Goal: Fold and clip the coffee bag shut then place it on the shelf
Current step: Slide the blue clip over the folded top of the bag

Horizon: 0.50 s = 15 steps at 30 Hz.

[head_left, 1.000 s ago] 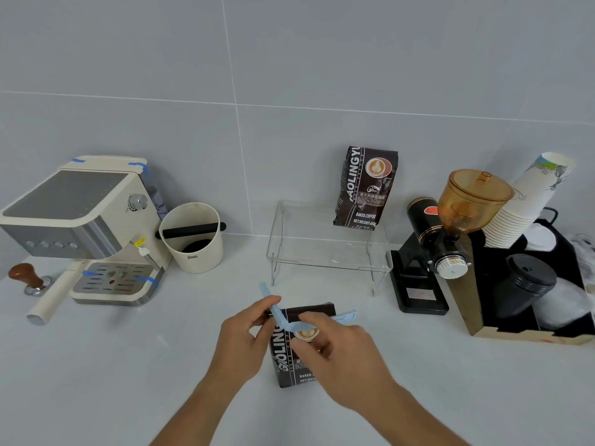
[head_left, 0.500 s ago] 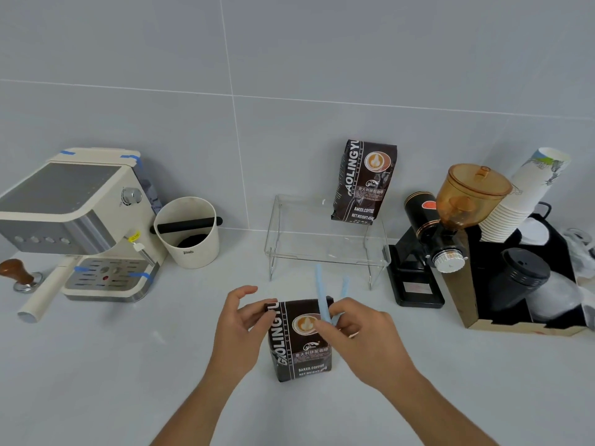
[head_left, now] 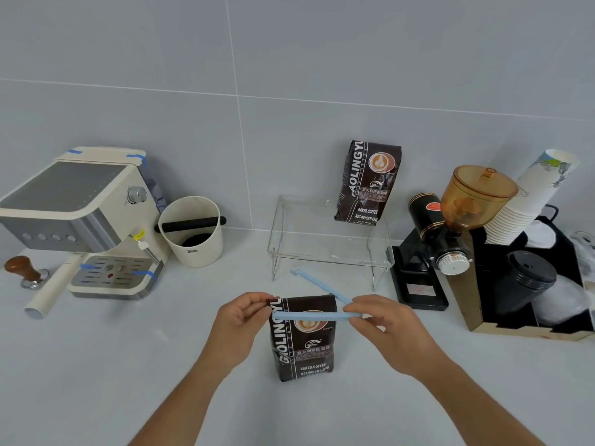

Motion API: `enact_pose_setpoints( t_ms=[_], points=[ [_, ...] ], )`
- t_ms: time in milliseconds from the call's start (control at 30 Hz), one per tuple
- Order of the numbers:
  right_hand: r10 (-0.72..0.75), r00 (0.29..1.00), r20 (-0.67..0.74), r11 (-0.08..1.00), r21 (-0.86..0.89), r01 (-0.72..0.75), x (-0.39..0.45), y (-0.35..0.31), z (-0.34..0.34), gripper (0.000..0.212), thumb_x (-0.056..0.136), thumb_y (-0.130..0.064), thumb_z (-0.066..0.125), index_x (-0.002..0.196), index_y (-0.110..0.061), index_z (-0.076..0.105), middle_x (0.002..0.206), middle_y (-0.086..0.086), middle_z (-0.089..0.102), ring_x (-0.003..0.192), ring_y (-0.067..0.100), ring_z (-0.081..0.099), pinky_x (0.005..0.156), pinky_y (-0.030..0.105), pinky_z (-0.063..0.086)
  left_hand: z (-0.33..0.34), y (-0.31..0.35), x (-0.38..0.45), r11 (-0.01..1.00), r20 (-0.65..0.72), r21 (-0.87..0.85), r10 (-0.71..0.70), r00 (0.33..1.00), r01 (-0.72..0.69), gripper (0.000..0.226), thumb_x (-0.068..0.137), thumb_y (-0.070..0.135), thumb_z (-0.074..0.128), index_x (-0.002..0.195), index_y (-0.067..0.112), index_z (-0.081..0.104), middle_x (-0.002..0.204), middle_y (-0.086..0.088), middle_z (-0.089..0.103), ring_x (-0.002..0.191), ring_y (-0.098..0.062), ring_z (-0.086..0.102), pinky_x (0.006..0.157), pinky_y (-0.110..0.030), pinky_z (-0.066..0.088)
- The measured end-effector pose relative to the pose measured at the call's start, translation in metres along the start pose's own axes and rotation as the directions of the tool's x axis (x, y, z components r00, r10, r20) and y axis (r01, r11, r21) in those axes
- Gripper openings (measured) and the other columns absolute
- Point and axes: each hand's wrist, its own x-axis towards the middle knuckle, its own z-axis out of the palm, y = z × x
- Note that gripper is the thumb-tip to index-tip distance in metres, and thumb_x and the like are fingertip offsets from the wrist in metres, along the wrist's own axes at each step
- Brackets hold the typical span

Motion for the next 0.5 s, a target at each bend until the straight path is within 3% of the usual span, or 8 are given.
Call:
enact_pose_setpoints(
  t_ms=[167, 300, 500],
  points=[
    [0.019, 0.999, 0.036, 0.999, -0.027, -0.018, 0.01, 0.009, -0.004, 0.031, 0.084, -0.011, 0.072, 0.101, -0.037, 0.074, 0.109, -0.018, 0.07, 0.095, 0.009, 0.068, 0.082, 0.023, 0.056, -0.009, 0.006, 0.003, 0.997, 0.082, 0.081, 0.001, 0.997, -0.007, 0.033, 0.087, -0.013, 0.058, 0.088, 0.017, 0.074, 0.089, 0.0, 0.08, 0.084, -0.009, 0.073, 0.074, -0.013, 0.054],
    [0.006, 0.998, 0.067, 1.0, -0.013, -0.005, 0.018, 0.006, -0.006, 0.038, 0.084, -0.012, 0.072, 0.098, -0.047, 0.071, 0.108, -0.027, 0.066, 0.1, -0.002, 0.064, 0.076, 0.009, 0.048, -0.017, 0.018, 0.005, 0.969, 0.155, 0.241, 0.018, 0.988, -0.055, 0.035, 0.087, -0.005, 0.064, 0.085, 0.028, 0.076, 0.089, 0.003, 0.08, 0.085, -0.009, 0.073, 0.078, -0.015, 0.054],
    [-0.041, 0.991, 0.127, 0.999, -0.019, 0.044, 0.025, 0.004, -0.007, 0.036, 0.084, -0.012, 0.071, 0.103, -0.042, 0.072, 0.109, -0.027, 0.066, 0.105, -0.008, 0.062, 0.085, 0.008, 0.049, -0.017, 0.028, -0.001, 0.911, 0.146, 0.383, 0.101, 0.984, -0.15, 0.034, 0.085, -0.003, 0.067, 0.084, 0.03, 0.075, 0.083, 0.004, 0.077, 0.079, -0.006, 0.07, 0.075, -0.012, 0.052]
  ],
)
